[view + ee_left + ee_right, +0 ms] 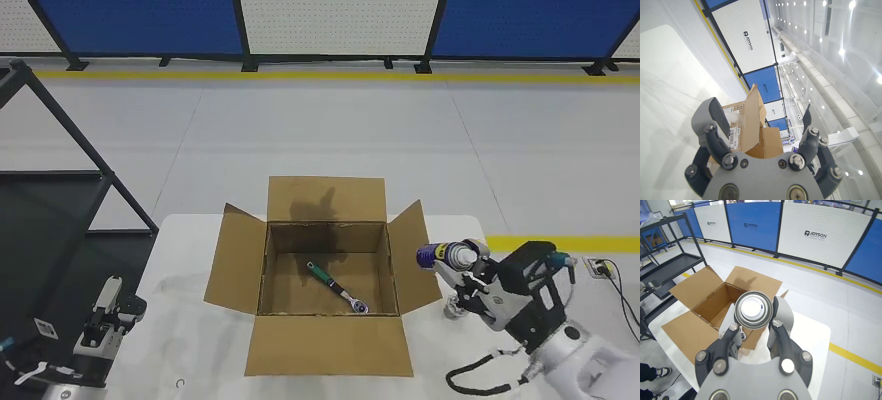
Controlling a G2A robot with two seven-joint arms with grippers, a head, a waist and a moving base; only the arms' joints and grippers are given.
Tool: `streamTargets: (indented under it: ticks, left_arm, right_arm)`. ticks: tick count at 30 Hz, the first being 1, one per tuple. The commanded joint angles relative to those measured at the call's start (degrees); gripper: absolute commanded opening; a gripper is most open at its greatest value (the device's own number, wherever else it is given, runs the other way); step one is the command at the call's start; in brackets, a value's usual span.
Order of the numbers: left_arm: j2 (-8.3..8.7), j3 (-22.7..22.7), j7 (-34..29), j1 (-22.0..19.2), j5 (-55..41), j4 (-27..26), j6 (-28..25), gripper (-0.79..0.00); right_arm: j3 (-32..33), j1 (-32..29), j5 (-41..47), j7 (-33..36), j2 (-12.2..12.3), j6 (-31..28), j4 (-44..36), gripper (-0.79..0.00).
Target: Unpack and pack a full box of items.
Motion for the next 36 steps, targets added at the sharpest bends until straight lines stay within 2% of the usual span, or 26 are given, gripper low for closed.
streamTargets:
  ticks: [1, 11, 15, 31, 33, 36]
  left_arm:
    - [0.00, 0.00, 0.00, 0.00, 0.00, 0.00, 0.00, 0.000]
    - [0.00, 0.00, 0.00, 0.00, 0.00, 0.00, 0.00, 0.000]
    - [0.00, 0.00, 0.00, 0.00, 0.00, 0.00, 0.00, 0.000]
    - [0.00, 0.00, 0.00, 0.00, 0.00, 0.00, 0.00, 0.000]
    - [0.00, 0.00, 0.00, 0.00, 0.00, 0.00, 0.00, 0.000]
    - [0.00, 0.00, 0.00, 0.00, 0.00, 0.00, 0.00, 0.000]
  right_arm:
    - [-5.00, 2.61, -1.16, 2.08, -0.03, 0.62, 1.20, -0.785]
    - [-24.67, 15.06, -10.12, 2.77, -1.61, 8.44, 13.02, -0.785]
    - [-31.11, 18.81, -15.20, 1.15, -2.73, 13.89, 18.79, -0.785]
    - [-31.62, 19.11, -15.33, 1.20, -2.84, 14.24, 19.34, -0.785]
    - [-32.09, 18.75, -15.46, 0.15, -2.95, 14.54, 20.96, -0.785]
    - [-34.63, 21.29, -13.37, -1.86, -3.86, 15.81, 25.52, -0.785]
